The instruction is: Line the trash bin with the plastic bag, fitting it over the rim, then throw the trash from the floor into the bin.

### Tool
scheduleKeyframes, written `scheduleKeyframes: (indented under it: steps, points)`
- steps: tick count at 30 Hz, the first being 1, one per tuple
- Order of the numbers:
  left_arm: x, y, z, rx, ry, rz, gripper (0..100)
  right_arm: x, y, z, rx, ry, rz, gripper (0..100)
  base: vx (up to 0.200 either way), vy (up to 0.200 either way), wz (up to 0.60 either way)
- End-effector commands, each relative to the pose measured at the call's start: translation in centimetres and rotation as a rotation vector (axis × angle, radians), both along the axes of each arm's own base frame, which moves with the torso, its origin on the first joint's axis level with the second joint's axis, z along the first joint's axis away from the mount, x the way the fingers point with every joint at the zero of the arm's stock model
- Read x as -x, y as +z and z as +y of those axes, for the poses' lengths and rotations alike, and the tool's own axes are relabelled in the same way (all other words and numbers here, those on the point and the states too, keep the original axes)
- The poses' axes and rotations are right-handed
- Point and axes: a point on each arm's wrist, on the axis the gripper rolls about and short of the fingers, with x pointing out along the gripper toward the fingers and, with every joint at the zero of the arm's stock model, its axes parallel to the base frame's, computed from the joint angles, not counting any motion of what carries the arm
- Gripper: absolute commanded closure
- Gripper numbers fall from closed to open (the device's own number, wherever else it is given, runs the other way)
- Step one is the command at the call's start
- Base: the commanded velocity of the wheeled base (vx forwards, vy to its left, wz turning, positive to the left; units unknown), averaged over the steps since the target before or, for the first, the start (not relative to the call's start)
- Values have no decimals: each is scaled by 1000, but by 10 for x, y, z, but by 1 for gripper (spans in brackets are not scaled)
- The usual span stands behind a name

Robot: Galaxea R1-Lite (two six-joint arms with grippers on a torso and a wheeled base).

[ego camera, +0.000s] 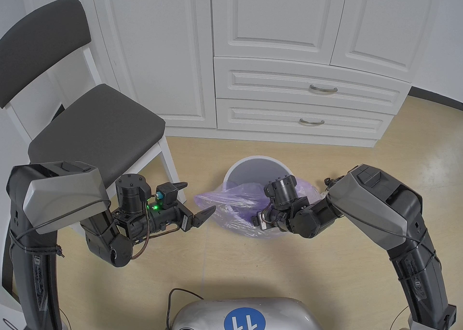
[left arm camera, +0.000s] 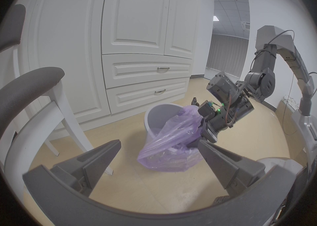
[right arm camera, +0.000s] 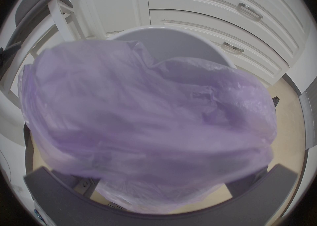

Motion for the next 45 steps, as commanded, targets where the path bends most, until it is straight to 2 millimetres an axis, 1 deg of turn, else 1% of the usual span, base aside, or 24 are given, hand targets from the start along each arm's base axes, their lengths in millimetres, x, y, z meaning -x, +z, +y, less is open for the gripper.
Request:
scheduleKeyframes:
  steps: [1,4,9,10,13,14,15,19,21,23,28,31,38,44,45]
  points:
    - [0,-1,0,-1,0,2,0,-4,8,-7,-7,-16,-11,0,0,0,0]
    - [0,-1,0,-1,0,2,0,-4,11,-8,-9,-16,-17,0,0,0,0]
    - [-1,-2,-1,-1,0,2,0,5,14,0,-8,6,-11,0,0,0,0]
    - [-1,-2,-1,-1,0,2,0,14,15,9,-8,28,-3,0,0,0,0]
    - [-1,-2,-1,0,0,0,0,28,12,21,2,60,13,0,0,0,0]
    - [-1,-2,-1,0,0,0,0,29,12,23,3,65,16,0,0,0,0]
    - [-1,-2,-1,0,0,0,0,38,9,29,10,82,27,0,0,0,0]
    - [-2,-1,0,1,1,-2,0,55,1,45,30,124,51,0,0,0,0]
    - [-2,-1,-1,1,0,-3,0,59,1,49,28,131,52,0,0,0,0]
    - [-2,-1,-1,2,0,-5,0,66,0,59,20,148,54,0,0,0,0]
    - [-3,-1,0,5,1,-15,0,63,3,64,8,151,34,0,0,0,0]
    - [-4,-3,-1,10,1,-28,0,56,3,61,1,136,24,0,0,0,0]
    - [-4,-3,-1,11,1,-29,0,42,10,46,-6,88,8,0,0,0,0]
    - [-4,-3,-1,11,1,-31,0,33,13,45,-17,79,-14,0,0,0,0]
    - [-4,-3,-2,11,0,-31,0,28,15,46,-26,74,-30,0,0,0,0]
